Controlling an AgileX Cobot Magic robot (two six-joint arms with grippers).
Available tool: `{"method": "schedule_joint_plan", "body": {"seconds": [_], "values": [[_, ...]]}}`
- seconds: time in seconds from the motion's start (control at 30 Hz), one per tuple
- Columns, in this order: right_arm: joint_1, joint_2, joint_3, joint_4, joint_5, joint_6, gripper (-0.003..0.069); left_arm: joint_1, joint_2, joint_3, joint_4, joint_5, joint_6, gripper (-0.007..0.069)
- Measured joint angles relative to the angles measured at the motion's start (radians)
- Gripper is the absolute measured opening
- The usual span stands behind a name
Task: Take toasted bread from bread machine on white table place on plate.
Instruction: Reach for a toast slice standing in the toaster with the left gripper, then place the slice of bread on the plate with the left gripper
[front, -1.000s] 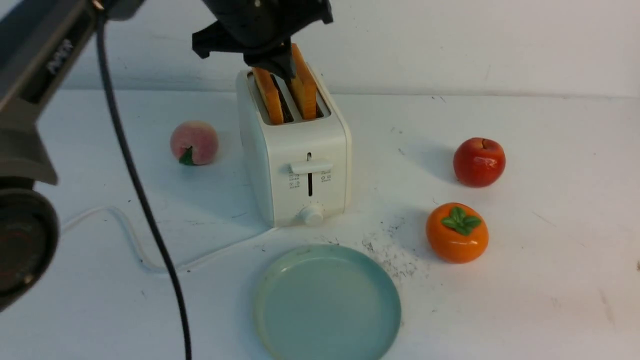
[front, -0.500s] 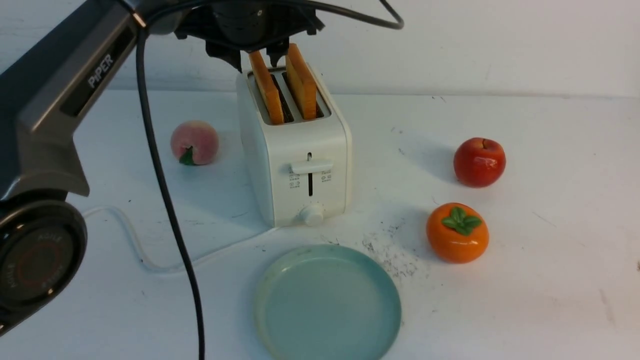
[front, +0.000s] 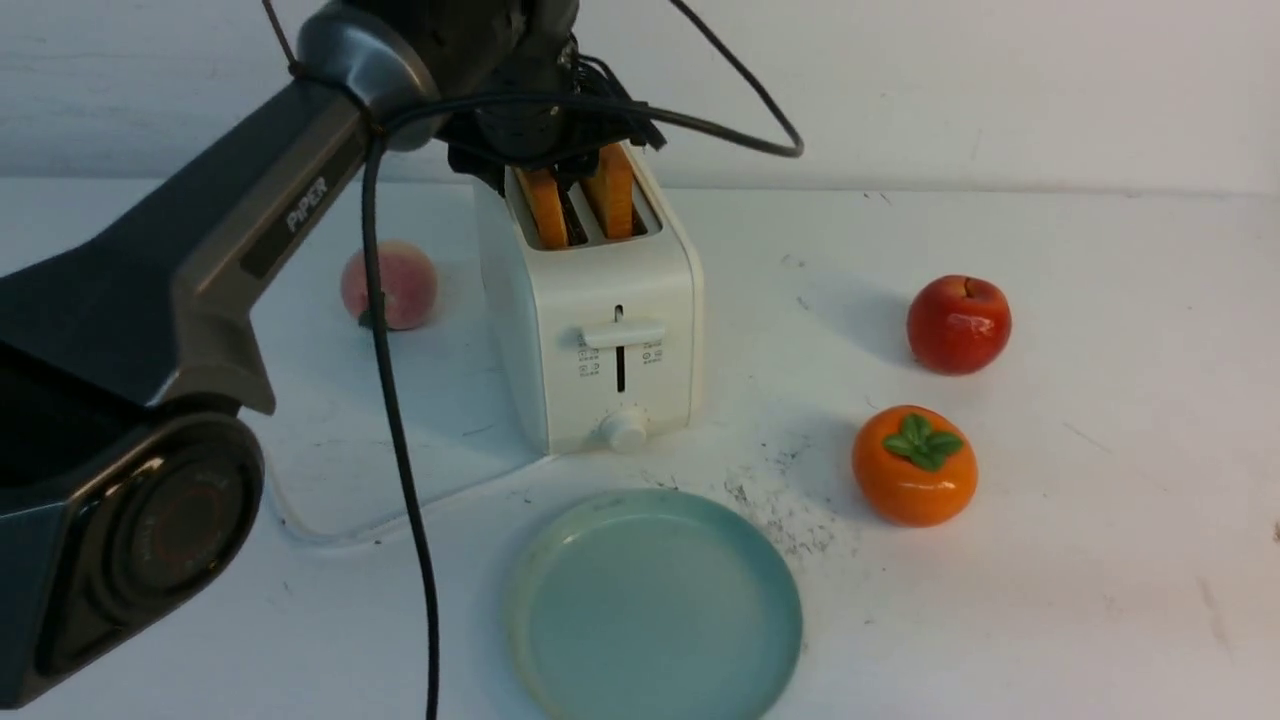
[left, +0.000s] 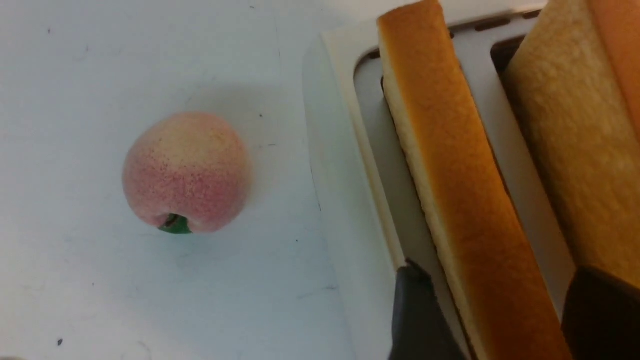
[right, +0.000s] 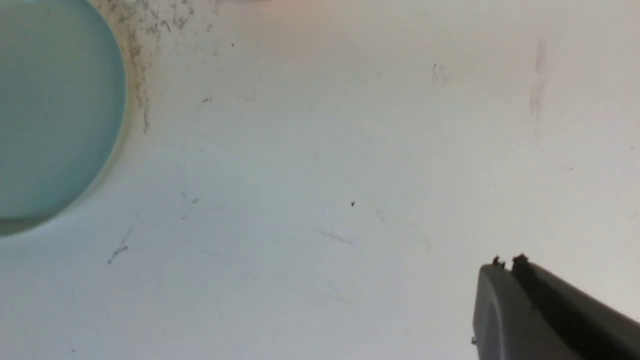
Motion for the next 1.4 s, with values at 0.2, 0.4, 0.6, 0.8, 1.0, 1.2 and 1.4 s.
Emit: {"method": "schedule_joint_plan", "body": {"seconds": [0.2,0.4,0.6,0.8,1.0,1.2,1.4], "values": [[0.000,0.000,0.000,0.001,-0.011,0.000,0.0034,0.000,0.031,0.000,0.040,-0.012,-0.022,0.0323],[0.000,0.000,0.000,0.001,-0.023,0.000,0.0043,-0.001,0.028,-0.017,0.038,-0.034,-0.054,0.0132],[0.000,0.000,0.003,0.003,-0.032,0.000,0.0052,-0.014,-0.030,-0.129,0.035,-0.025,-0.047,0.0118],[0.000,0.000,0.013,0.006,-0.048,0.000,0.0059,-0.021,-0.240,-0.244,0.032,0.057,0.025,0.0118],[0.000,0.001,0.019,0.034,-0.050,-0.001,0.0071,-0.020,-0.441,-0.185,-0.060,0.102,0.165,0.0118],[0.000,0.001,0.023,0.038,-0.050,-0.001,0.0074,-0.021,-0.582,0.059,-0.286,0.102,0.184,0.0118],[0.000,0.001,0.023,0.038,-0.041,-0.001,0.0078,-0.027,-0.764,0.669,-0.505,0.101,0.178,0.0118]]}}
